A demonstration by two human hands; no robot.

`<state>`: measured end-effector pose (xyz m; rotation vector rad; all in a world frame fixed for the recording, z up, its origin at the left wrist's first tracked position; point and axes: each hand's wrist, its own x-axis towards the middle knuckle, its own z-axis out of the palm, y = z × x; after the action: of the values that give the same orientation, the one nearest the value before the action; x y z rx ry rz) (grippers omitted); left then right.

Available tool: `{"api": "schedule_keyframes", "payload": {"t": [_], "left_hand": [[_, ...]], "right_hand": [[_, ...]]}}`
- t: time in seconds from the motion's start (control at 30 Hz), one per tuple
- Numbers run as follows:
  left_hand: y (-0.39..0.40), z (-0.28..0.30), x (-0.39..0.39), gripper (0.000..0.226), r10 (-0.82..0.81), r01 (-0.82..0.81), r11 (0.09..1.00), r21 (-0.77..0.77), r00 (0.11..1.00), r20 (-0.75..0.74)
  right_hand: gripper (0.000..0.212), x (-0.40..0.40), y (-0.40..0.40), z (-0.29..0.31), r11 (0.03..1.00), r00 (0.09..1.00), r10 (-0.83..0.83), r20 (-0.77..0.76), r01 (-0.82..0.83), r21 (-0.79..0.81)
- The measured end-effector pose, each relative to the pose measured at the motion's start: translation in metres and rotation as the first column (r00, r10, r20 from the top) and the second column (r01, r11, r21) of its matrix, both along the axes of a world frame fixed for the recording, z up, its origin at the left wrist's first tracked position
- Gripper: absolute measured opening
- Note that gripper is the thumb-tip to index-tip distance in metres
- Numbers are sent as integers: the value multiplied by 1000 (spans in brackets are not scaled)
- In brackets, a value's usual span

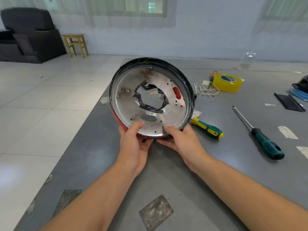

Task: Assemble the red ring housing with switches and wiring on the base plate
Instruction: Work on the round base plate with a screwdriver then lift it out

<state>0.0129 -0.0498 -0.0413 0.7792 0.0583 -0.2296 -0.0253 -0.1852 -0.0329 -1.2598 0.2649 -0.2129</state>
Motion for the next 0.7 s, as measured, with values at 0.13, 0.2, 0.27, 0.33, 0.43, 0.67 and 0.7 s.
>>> {"api": "schedule_keyframes", "payload": {"t": [0.13, 0.2, 0.27, 0.33, 0.43, 0.67, 0.7], "left_hand": [[1, -1, 3, 54, 41, -40, 999, -16, 999, 3], [1, 0, 3, 52, 55, -54, 998, -22, 998, 15], [1, 0, 2, 51, 52, -52, 998, -31, 998, 21], [1, -2, 1, 47, 41, -40, 998, -43, 999, 20], [2, -3, 0, 51, 27, -27, 998, -54, 1000, 6], [2, -1, -1, 47, 8, -8, 999, -36, 1000, 10], [2, 0, -1, 50, 5, -5, 999, -33, 1000, 17]], "right_hand": [[49, -2, -2, -1, 995, 993, -59, -99, 66, 71], [44, -4, -2, 0, 995, 994, -6, -106, 16, 96], [34, -5, -1, -1, 995, 993, 64, -101, -57, 78], [33, -6, -2, -6, 997, 995, 61, -80, -56, 57], [53, -6, -1, -10, 1000, 998, 3, -58, -4, -14], [49, -7, 1, -13, 997, 999, -47, -23, 45, -69], [48, -7, 1, -14, 997, 999, -49, -15, 47, -65]]}}
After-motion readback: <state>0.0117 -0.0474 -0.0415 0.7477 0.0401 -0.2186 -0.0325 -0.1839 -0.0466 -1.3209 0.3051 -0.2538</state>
